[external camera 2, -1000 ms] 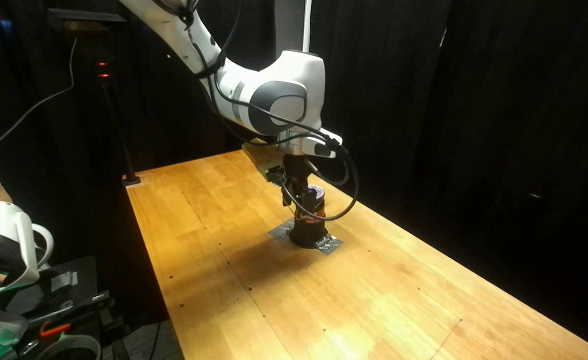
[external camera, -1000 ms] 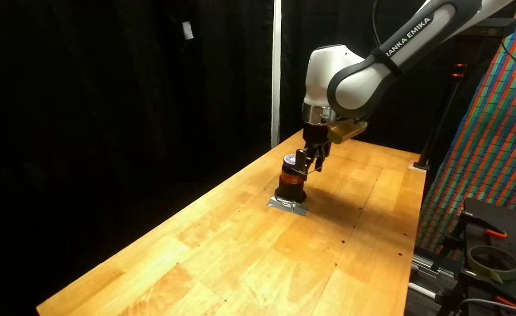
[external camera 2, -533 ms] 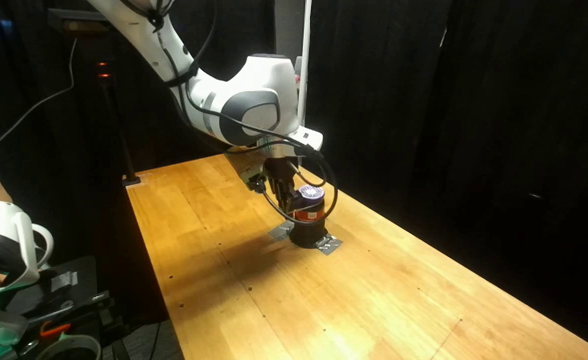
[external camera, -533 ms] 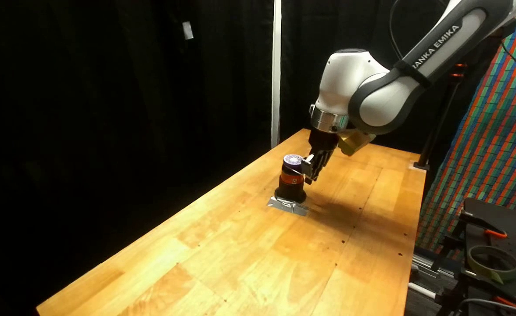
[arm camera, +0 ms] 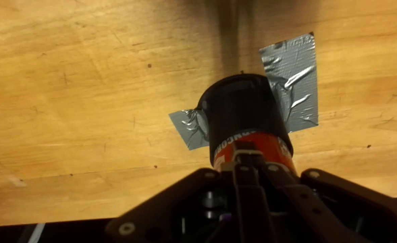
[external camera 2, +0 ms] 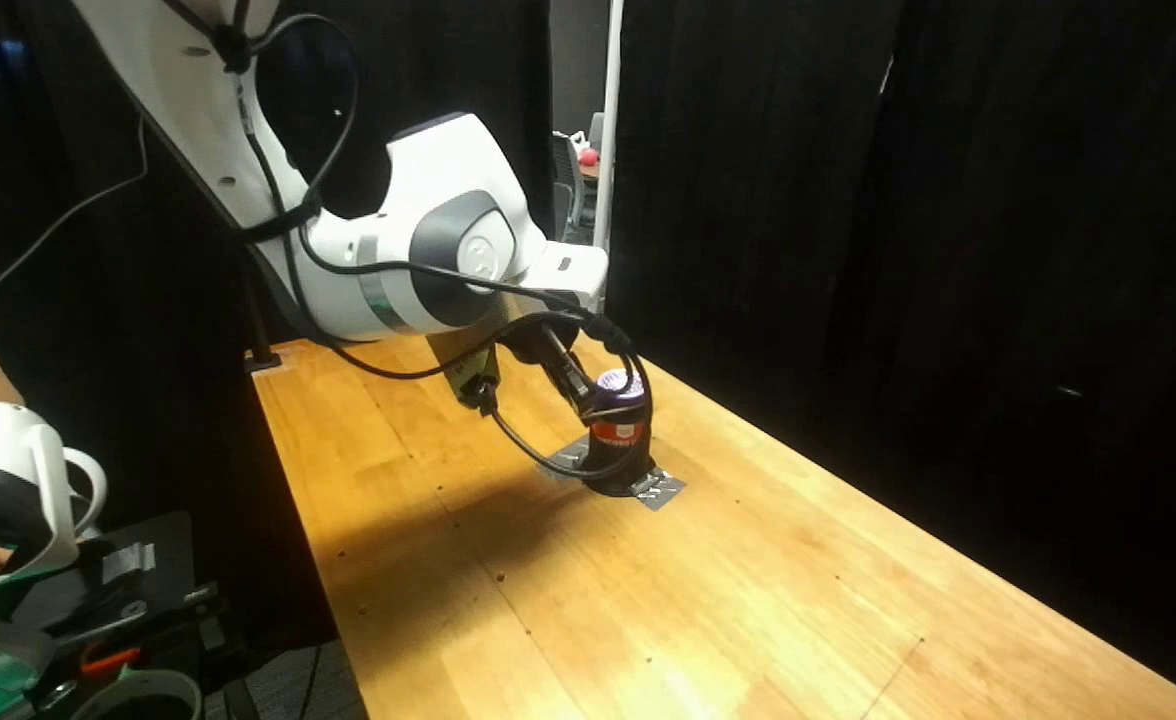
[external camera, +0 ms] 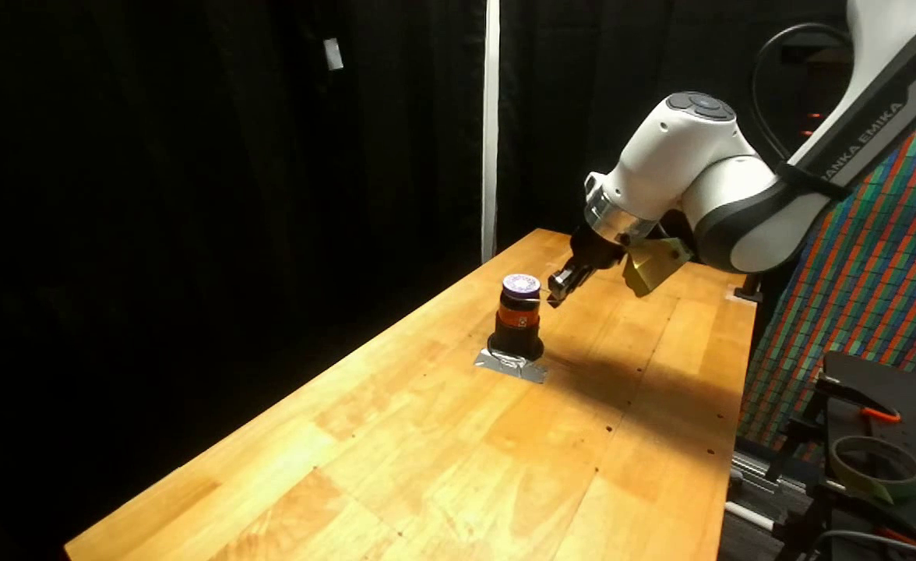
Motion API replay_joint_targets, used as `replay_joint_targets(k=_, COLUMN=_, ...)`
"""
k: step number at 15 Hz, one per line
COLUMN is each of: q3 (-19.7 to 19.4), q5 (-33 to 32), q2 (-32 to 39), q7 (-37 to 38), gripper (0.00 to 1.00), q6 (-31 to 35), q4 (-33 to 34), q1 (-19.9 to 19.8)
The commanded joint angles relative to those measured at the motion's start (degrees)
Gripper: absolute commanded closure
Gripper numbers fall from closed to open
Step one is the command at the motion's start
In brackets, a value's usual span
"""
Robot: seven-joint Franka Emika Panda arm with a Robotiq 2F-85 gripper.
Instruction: Put the rubber band on the cup
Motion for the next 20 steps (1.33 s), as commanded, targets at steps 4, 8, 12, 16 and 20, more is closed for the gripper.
replay_joint_targets(k=4, q3=-28.9, q5=-16.9, q2=5.3, q7=25.9, gripper=0.99, q6=9.7, q4=1.8, q1=24.5)
replay_joint_targets(k=8, q3=-38.9, q5=-14.2, q2=9.9, q7=31.7, gripper=0.99, q6=15.1, q4=-1.1, q1=35.8)
replay_joint_targets(k=12, q3=-44.1, q5=-10.7, q2=14.2, q7=35.2, gripper=0.99, q6=20.9, q4=-4.1, q1=42.3)
replay_joint_targets(k=16, q3=-48.4, q5=-3.5, q2=20.0, q7=36.3, gripper=0.99, q6=27.3, q4=-6.8, q1=47.7)
replay_joint_targets(k=20, q3=-48.9, q5=12.1, q2=25.6, q7=30.9, gripper=0.99, q6=33.5, q4=-10.1, q1=51.5)
